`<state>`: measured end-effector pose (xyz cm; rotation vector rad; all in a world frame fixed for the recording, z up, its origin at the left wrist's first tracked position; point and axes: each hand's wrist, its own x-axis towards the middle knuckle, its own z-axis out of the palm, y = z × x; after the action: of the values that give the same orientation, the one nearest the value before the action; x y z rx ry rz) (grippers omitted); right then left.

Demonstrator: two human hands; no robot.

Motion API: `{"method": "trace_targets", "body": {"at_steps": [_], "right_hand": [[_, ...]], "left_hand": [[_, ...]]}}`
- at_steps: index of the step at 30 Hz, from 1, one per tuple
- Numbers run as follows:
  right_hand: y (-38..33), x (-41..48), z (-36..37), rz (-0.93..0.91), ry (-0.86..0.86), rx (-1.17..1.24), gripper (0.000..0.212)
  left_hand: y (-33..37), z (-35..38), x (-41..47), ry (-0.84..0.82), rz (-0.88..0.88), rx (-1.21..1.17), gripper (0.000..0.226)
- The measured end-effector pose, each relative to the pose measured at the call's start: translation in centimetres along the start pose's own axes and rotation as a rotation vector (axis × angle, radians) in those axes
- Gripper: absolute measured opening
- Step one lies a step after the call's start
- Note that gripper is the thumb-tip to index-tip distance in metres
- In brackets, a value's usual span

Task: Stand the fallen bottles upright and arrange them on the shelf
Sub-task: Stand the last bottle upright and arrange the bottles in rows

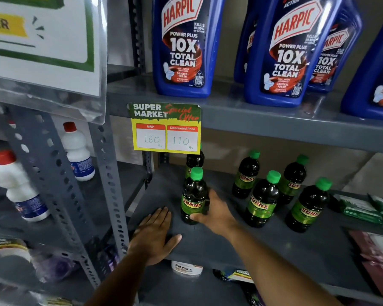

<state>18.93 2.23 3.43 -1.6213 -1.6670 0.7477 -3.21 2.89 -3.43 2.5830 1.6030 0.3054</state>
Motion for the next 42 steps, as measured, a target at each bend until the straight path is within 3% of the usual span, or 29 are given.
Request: {"method": "trace_targets", "body": {"at_steps": [2,4,6,8,11,14,21,23,24,26,28,29,31,33,35,39,42], "right_hand": [[0.0,-1.6,-0.3,-0.083,0.177,-0.041,0.101],[0.9,-3.3,-0.6,-0.126,0.659,-0.206,0.098],[2.1,-4.3,-1.4,-0.005,1.039,-0.276,0.097],[3.5,-4.2,-3.4,0.176,1.114,-0.188,0.105],[5.8,-3.7,-6.8,0.274,0.863,0.081,0.103],[8.0,-3.5,-8.1,0.302,0.691,0.112,0.09],[9.3,-3.7,-7.6,0.249,0.542,0.105,0.064],[8.6,-4.0,-7.9,0.242,0.497,0.13,0.068],[8.1,-4.4,-7.9,0.215,0.53,0.115,0.078],[7.0,-5.6,-6.9,0.138,0.753,-0.136,0.096],[5.2,-6.9,-4.5,-0.051,0.899,-0.349,0.09],[4.3,-6.9,-3.2,-0.163,0.847,-0.363,0.083],[2.3,-5.9,-1.2,-0.263,0.57,-0.259,0.08],[0.3,-4.2,-0.1,-0.181,0.223,-0.087,0.098],[-0.9,-2.4,0.6,-0.071,0.017,0.089,0.105],[-0.8,-1.2,1.0,0.021,-0.016,0.088,0.075],[-0.5,-2.5,1.4,-0.015,-0.056,0.097,0.068]], "left_hand": [[0.0,-0.1,-0.1,-0.002,0.002,-0.003,0.093],[0.0,-0.1,-0.1,-0.022,-0.004,-0.004,0.094],[0.0,-0.1,0.2,-0.032,-0.012,0.012,0.096],[0.0,0.1,0.3,-0.039,-0.008,0.026,0.097],[-0.1,0.2,0.3,-0.038,0.0,0.024,0.097],[-0.2,0.3,0.3,-0.029,-0.004,0.021,0.097],[0.0,0.3,0.1,-0.029,-0.009,0.025,0.095],[0.1,0.1,0.1,-0.028,-0.008,0.025,0.094],[0.2,0.1,0.1,-0.031,-0.006,0.027,0.094],[0.4,-0.1,0.0,-0.031,-0.007,0.024,0.09],[0.4,-0.2,0.0,-0.019,-0.025,0.0,0.082],[0.4,-0.3,0.2,-0.018,-0.042,-0.016,0.076],[0.3,-0.4,0.3,-0.011,-0.072,-0.037,0.066],[0.2,-0.5,0.4,-0.014,-0.077,-0.043,0.059],[0.0,-0.7,0.4,-0.021,-0.076,-0.066,0.056],[-0.1,-1.1,0.6,-0.03,-0.081,-0.11,0.053],[-0.1,-1.3,0.6,-0.044,-0.075,-0.11,0.052]]}}
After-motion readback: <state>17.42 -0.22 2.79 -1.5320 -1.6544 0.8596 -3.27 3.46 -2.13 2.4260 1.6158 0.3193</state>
